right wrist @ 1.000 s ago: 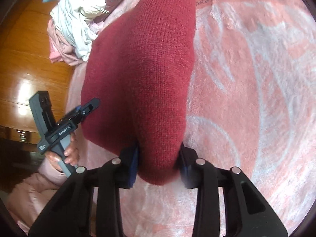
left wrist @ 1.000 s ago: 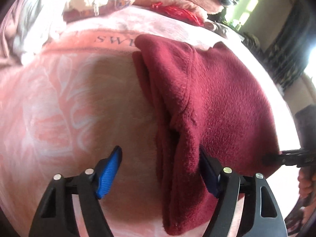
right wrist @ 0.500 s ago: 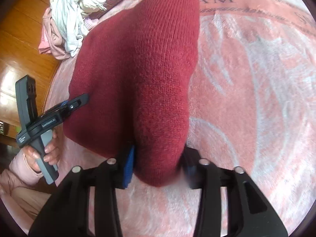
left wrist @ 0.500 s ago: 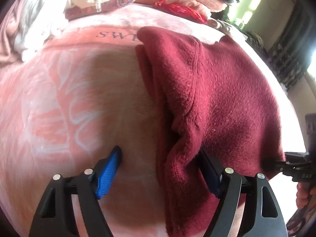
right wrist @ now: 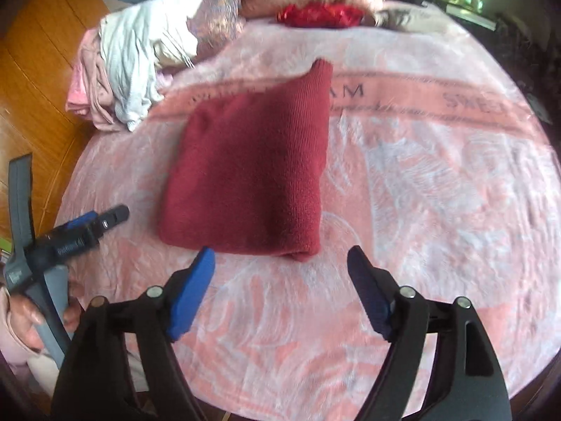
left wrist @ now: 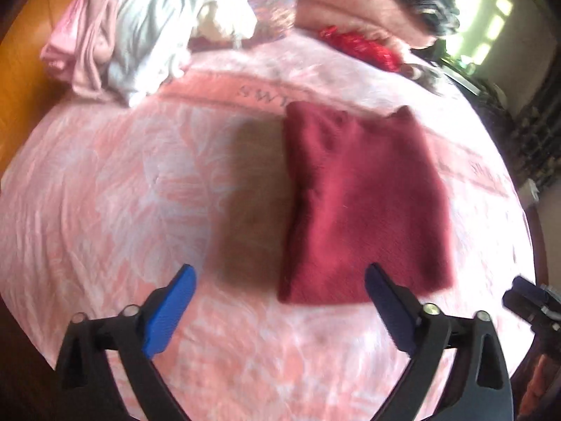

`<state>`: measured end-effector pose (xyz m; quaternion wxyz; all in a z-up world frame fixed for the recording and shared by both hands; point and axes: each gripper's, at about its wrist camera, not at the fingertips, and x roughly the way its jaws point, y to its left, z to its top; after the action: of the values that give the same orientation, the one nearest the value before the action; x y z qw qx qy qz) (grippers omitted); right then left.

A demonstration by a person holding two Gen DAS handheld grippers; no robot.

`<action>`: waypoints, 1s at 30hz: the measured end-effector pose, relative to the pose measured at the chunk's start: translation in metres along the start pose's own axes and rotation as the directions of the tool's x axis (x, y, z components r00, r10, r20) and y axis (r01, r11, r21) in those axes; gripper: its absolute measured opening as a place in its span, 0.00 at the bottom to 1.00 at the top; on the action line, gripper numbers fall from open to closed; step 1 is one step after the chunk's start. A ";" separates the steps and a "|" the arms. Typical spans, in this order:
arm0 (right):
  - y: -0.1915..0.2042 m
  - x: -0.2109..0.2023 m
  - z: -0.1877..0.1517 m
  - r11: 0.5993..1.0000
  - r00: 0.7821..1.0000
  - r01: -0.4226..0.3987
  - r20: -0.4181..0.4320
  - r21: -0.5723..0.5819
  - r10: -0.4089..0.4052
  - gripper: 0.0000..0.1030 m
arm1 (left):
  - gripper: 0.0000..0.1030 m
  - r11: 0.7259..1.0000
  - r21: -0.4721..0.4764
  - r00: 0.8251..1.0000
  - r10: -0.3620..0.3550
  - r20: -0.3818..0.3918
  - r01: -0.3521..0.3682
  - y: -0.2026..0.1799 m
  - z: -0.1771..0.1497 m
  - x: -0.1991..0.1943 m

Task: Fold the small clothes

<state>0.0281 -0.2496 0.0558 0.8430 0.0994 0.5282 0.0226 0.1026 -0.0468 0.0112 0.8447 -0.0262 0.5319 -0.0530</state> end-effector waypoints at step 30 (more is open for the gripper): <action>0.026 -0.014 -0.059 0.996 0.990 0.091 0.106 0.023 -0.093 0.80 | 0.96 0.993 0.079 0.988 0.074 0.139 -0.085 -0.004 -0.063 -0.055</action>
<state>-0.0286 -0.2174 0.0481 0.8694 0.0835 0.4863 -0.0264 0.0221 -0.0438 0.0340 0.8808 0.0274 0.4710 -0.0397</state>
